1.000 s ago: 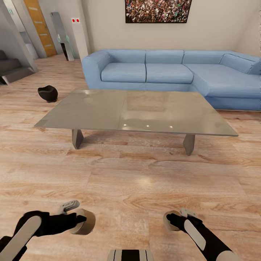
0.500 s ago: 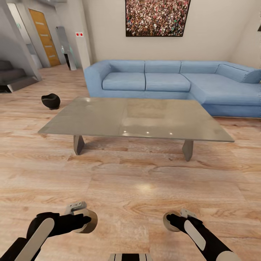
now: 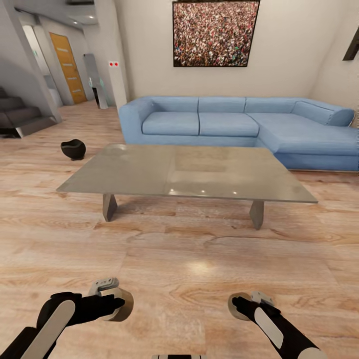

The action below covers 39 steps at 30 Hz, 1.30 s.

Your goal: Place each of the two pumpkins and all three candles from the living room inside a cabinet in the living room (use any cabinet), then make sure every cabinet is closed, and position the cauldron so it is next to a table in the living room.

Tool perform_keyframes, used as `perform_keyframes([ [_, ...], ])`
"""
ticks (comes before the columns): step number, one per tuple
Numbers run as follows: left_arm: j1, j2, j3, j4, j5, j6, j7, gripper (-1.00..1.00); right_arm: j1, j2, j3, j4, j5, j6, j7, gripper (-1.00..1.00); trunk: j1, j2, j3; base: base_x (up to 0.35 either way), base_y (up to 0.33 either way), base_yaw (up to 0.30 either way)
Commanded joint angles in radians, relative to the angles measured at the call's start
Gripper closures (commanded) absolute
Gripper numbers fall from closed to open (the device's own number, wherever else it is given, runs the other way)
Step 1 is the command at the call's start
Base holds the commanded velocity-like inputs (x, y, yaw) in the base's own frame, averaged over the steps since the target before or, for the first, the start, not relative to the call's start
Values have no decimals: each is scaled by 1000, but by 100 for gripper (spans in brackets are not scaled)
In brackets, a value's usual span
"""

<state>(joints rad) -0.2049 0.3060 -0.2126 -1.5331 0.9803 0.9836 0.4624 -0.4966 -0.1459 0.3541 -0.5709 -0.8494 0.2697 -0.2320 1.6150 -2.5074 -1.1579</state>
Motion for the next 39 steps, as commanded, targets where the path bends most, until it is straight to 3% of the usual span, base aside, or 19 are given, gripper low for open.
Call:
perform_keyframes([
  [1, -1, 1, -2, 2, 9, 1, 11, 100, 0, -1, 8, 0, -9, 1, -9, 100, -1, 0, 3, 0, 0, 0],
  [8, -4, -12, -3, 55, 8, -5, 10, 100, 0, -1, 9, 4, -8, -1, -8, 100, -4, 2, 30, 0, 0, 0],
  [15, -19, -33, -5, 177, 1, -32, 9, 100, 0, 0, 9, 29, 0, -4, 27, 100, -7, 3, 57, 0, 0, 0],
  [18, -21, -42, -5, 187, -79, -54, 6, 100, 0, 0, 9, 31, 3, -4, 37, 100, -8, 4, 69, 0, 0, 0],
  [21, -22, -79, -5, 190, -193, -78, -2, 100, 0, 0, 9, 31, 6, -4, 40, 100, -10, 5, 80, 0, 0, 0],
  [24, -22, -94, -5, 191, -238, -85, -6, 100, 0, 0, 9, 31, 7, -4, 40, 100, -11, 5, 92, 0, 0, 0],
  [33, -38, -104, -6, 279, -255, -145, -11, 100, 0, -1, 9, 31, 5, -4, 41, 100, -15, 7, 127, 0, 0, 0],
  [39, -45, -105, -7, 299, -256, -169, -11, 100, 0, 0, 12, 37, 4, -41, 43, 100, -38, 49, 146, 0, 0, 0],
])
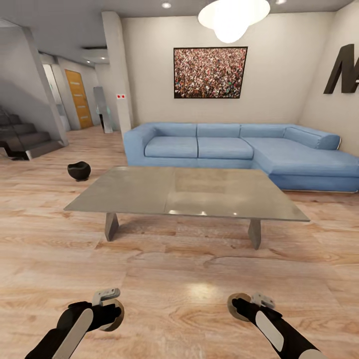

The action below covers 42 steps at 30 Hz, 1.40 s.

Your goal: Place each of the two pumpkins and all three candles from the living room inside a cabinet in the living room (use any cabinet), then make sure every cabinet is closed, and position the cauldron so it is next to a table in the living room.

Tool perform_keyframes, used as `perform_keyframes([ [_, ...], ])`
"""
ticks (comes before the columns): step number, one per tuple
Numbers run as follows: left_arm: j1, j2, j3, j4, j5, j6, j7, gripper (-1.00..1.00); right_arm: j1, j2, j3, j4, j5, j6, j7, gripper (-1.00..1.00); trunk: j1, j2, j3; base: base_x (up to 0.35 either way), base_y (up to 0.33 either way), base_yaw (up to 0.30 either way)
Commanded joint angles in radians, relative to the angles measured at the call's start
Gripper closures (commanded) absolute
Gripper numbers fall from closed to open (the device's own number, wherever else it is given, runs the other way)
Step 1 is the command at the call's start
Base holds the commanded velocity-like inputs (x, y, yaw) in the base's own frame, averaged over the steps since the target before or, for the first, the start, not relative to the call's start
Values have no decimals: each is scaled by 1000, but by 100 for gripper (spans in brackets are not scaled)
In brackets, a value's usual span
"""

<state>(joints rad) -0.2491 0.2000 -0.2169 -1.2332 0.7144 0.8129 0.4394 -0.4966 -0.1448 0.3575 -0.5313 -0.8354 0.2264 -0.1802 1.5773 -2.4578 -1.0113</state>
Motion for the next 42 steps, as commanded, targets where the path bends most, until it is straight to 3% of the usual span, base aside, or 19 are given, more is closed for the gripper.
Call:
perform_keyframes([
  [1, -1, 2, -3, -1, 10, 1, 12, 100, 0, -1, 9, 2, -10, -1, -9, 100, -4, 7, 2, 0, 0, 0],
  [12, -3, 1, -4, 9, 9, -3, 12, 100, 0, -2, 9, 16, -10, -10, -9, 100, -46, 84, 37, 0, 0, 0],
  [16, -36, 0, -9, 97, 8, -51, 10, 100, 0, -1, 9, 23, -9, -12, -9, 100, -62, 112, 49, 0, 0, 22],
  [19, -79, -7, -38, 194, 8, -86, 2, 100, 0, -2, 9, 26, -9, -13, -2, 100, -73, 133, 59, 0, 0, 66],
  [21, -109, -9, -62, 268, 3, -113, -58, 100, 0, -2, 9, 28, -10, -13, 14, 100, -81, 147, 65, 0, 0, 82],
  [22, -120, -9, -68, 295, -9, -127, -92, 100, 0, -2, 9, 29, -10, -14, 21, 100, -85, 154, 68, 0, 0, 84],
  [24, -136, -11, -73, 353, -75, -160, -172, 100, 0, -2, 9, 29, -10, -14, 33, 100, -92, 168, 74, 0, 0, 81],
  [28, -145, -36, -75, 394, -179, -188, -247, 100, 0, -2, 9, 30, -10, -20, 38, 100, -108, 196, 87, 0, 0, 27],
  [36, -147, -45, -76, 416, -204, -210, -262, 100, 0, -2, 9, 49, -8, -26, 39, 100, -138, 252, 112, 0, 0, 2],
  [42, -147, -44, -76, 413, -201, -213, -266, 100, 0, -2, 8, 61, -11, -26, 73, 100, -138, 252, 112, 0, 0, 0],
])
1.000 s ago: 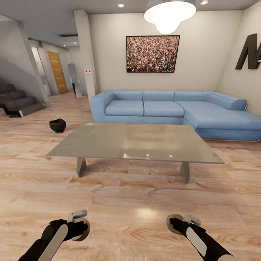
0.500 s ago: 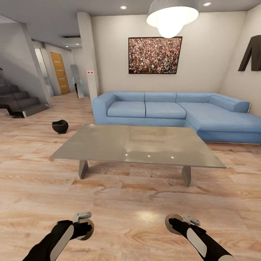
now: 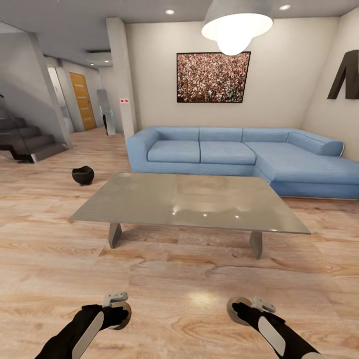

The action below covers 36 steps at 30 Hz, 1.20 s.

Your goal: Place each of the two pumpkins and all three candles from the living room inside a cabinet in the living room (use any cabinet), then make sure every cabinet is closed, and position the cauldron so it is next to a table in the living room.

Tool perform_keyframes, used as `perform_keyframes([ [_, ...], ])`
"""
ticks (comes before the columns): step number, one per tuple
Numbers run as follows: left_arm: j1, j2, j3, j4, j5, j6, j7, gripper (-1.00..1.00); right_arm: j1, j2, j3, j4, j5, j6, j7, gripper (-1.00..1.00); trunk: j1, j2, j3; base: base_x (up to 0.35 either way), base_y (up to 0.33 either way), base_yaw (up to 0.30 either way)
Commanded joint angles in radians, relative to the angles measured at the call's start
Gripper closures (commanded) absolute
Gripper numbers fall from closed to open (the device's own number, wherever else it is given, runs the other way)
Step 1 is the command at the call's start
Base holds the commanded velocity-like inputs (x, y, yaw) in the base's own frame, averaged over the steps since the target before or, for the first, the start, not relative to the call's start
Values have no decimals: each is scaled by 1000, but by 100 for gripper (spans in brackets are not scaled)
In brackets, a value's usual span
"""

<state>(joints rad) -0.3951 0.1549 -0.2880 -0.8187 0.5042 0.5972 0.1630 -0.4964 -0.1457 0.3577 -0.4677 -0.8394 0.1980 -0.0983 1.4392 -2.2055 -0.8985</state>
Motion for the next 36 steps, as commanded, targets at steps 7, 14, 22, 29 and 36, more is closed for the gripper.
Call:
perform_keyframes([
  [7, -1, 1, -5, -2, 10, 3, 10, 100, -1, -3, 7, 67, -6, 3, 110, 100, 0, 0, -1, 0, 0, 0],
  [14, -1, 0, -5, -7, 11, 3, 8, 100, -1, -6, 7, 75, -6, -3, 119, 100, -16, 28, 12, 0, 0, 0],
  [22, -1, -15, -6, 4, 12, 3, 7, 100, -1, -5, 7, 75, -7, -19, 118, 100, -46, 84, 37, 0, 0, 0],
  [29, -1, -30, -7, 22, 9, 3, 7, 100, -1, -5, 7, 74, -7, -27, 119, 100, -73, 133, 59, 0, 0, 0],
  [36, -1, -31, -7, 24, 8, 3, 7, 100, -1, -4, 7, 74, -7, -28, 118, 100, -100, 182, 81, 0, 0, 0],
])
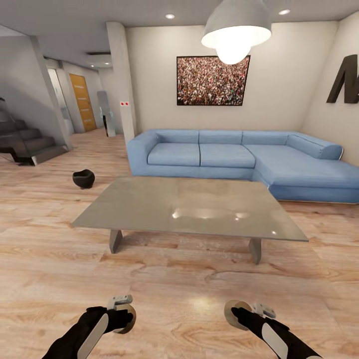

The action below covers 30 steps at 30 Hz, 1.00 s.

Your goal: Place each of the two pumpkins and all three candles from the living room inside a cabinet in the living room (use any cabinet), then make sure every cabinet is closed, and position the cauldron so it is next to a table in the living room.

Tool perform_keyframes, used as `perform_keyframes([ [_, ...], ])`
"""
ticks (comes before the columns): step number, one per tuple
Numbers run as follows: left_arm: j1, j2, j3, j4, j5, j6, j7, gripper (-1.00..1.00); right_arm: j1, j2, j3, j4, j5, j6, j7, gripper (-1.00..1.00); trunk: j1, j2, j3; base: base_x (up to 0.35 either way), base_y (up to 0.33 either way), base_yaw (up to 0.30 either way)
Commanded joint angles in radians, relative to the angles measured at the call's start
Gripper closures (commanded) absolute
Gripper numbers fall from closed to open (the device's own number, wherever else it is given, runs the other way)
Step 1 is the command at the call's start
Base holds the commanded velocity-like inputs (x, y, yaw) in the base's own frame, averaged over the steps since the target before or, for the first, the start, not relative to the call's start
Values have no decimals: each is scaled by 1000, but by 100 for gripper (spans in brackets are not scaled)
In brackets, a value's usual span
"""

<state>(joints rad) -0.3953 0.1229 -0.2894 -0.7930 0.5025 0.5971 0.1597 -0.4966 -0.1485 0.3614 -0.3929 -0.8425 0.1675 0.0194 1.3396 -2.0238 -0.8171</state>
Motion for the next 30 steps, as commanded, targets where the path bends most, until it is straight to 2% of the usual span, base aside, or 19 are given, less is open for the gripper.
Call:
perform_keyframes([
  [1, -1, 1, -5, -2, 10, 3, 11, 100, 0, 0, 4, -1, -3, 3, 1, 100, -4, 7, 2, 0, 0, 0],
  [13, -1, 0, -5, -2, 10, 2, 11, 100, 0, 1, 4, -1, -4, -24, 1, 100, -50, 91, 40, 0, 0, 0],
  [30, -1, -3, -3, -8, 13, 4, 12, 100, 0, 0, 4, 0, -5, -22, -4, 100, -115, 210, 93, 0, 0, 0],
])
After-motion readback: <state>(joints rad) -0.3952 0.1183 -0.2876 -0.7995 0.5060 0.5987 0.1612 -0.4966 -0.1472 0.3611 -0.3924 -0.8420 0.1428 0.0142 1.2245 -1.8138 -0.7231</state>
